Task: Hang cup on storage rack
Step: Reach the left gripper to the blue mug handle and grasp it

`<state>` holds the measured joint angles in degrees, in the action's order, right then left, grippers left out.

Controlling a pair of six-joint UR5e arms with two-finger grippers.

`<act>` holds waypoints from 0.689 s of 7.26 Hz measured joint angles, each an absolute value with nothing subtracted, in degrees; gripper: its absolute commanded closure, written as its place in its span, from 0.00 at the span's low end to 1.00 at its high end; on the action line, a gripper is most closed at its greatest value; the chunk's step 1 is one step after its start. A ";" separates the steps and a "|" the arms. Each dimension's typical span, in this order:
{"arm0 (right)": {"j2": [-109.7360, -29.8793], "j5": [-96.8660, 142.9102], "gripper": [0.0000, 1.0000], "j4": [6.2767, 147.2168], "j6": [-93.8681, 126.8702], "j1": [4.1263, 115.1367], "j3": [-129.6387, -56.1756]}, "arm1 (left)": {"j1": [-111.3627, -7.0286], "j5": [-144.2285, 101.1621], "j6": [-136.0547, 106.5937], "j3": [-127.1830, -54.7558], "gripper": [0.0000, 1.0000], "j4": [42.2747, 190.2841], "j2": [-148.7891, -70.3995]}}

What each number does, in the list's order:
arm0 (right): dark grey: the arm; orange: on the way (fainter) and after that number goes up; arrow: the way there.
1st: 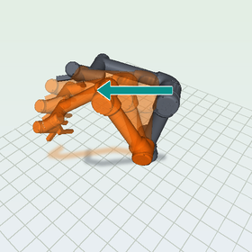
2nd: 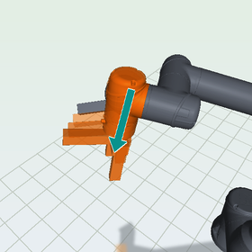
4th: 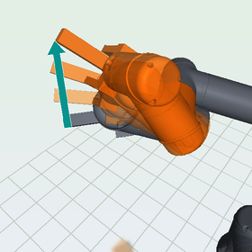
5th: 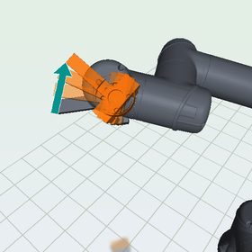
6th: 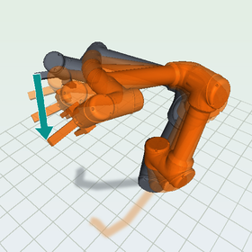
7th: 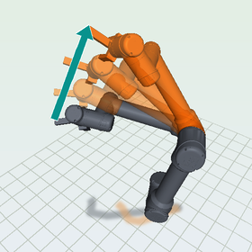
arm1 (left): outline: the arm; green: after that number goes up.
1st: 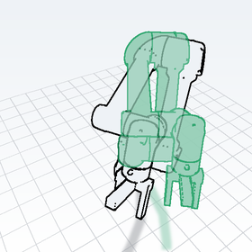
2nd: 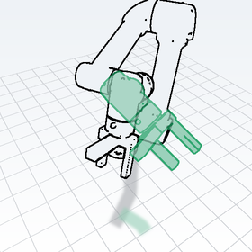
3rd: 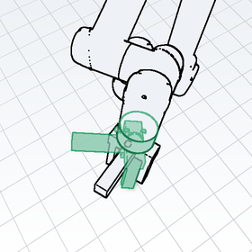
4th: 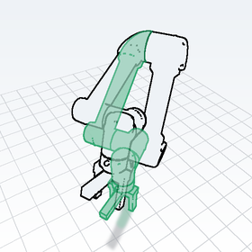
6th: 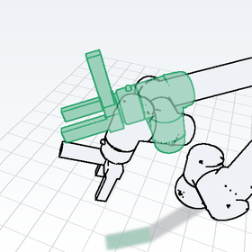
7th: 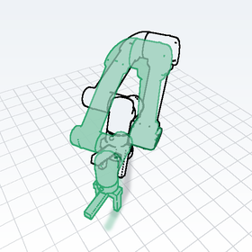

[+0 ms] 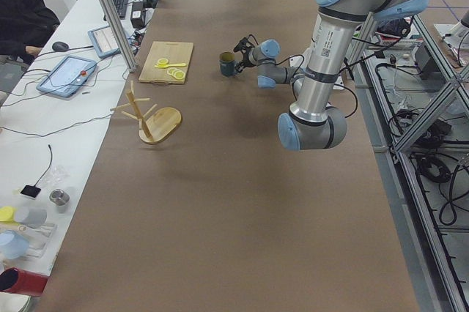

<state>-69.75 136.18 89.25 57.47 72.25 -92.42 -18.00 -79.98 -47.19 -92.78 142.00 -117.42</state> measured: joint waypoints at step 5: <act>-69.66 136.23 0.00 89.34 58.04 72.25 -92.82 | -18.70 -79.98 -45.66 -92.96 1.00 144.40 -117.44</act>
<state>-69.66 136.23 89.34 58.04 72.25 -92.82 -18.70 -79.98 -45.66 -92.96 144.40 -117.44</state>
